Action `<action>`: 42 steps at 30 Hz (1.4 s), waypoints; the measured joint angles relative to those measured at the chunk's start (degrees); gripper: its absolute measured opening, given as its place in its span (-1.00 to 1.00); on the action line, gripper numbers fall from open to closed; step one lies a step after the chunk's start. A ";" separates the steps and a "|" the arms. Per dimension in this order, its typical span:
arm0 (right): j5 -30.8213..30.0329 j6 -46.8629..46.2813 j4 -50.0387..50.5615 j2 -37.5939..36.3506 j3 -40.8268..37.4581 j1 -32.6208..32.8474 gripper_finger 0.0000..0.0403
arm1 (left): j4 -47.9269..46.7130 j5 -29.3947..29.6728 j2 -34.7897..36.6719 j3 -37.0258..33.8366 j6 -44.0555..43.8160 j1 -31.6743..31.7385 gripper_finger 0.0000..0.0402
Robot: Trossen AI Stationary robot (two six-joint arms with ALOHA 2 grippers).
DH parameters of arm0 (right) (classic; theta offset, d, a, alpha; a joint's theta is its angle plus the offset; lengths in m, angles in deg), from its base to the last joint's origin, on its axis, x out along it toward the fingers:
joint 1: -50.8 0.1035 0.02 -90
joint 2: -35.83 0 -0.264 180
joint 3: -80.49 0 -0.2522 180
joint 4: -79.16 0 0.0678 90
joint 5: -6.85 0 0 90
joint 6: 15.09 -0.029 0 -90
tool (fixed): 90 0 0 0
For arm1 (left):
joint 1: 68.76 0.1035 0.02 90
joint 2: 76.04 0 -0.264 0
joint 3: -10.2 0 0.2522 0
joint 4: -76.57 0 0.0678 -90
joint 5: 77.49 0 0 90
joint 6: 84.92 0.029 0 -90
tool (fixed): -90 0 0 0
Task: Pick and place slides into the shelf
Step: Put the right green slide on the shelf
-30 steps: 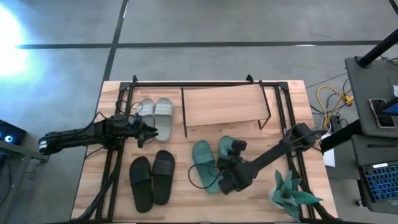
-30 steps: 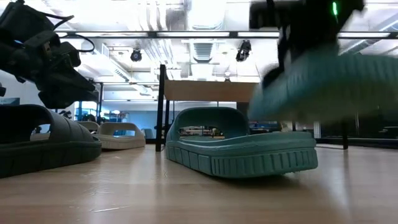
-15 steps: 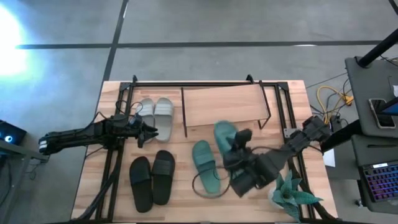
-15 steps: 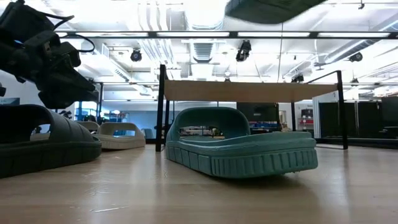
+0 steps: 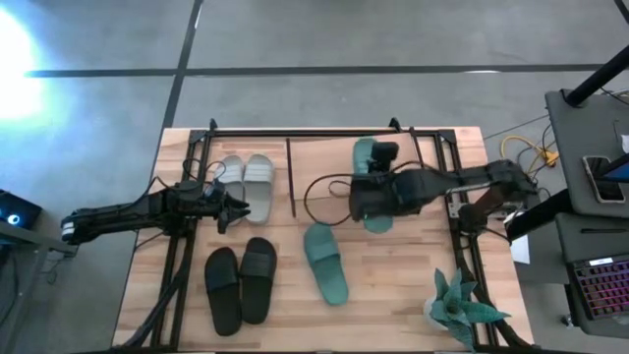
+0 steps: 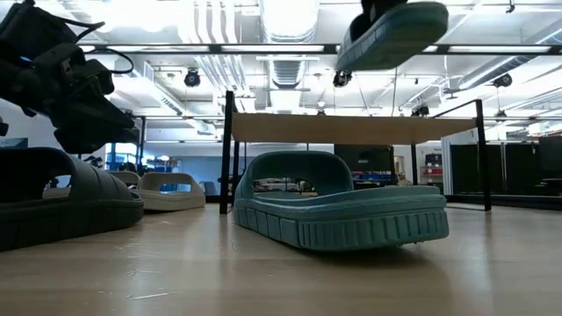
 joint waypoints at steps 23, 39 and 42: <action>14.47 22.84 -27.07 -2.69 -13.63 -21.97 -0.95 | 0.00 0.00 -0.03 0.00 0.00 0.00 -0.33; 18.14 28.55 -30.59 -2.20 -17.10 -23.99 -0.94 | 1.05 0.28 0.02 0.00 0.02 0.00 -0.33; 18.18 28.79 -30.80 -2.20 -16.88 -24.66 -0.94 | 1.02 0.28 0.03 0.00 0.02 -0.01 -0.33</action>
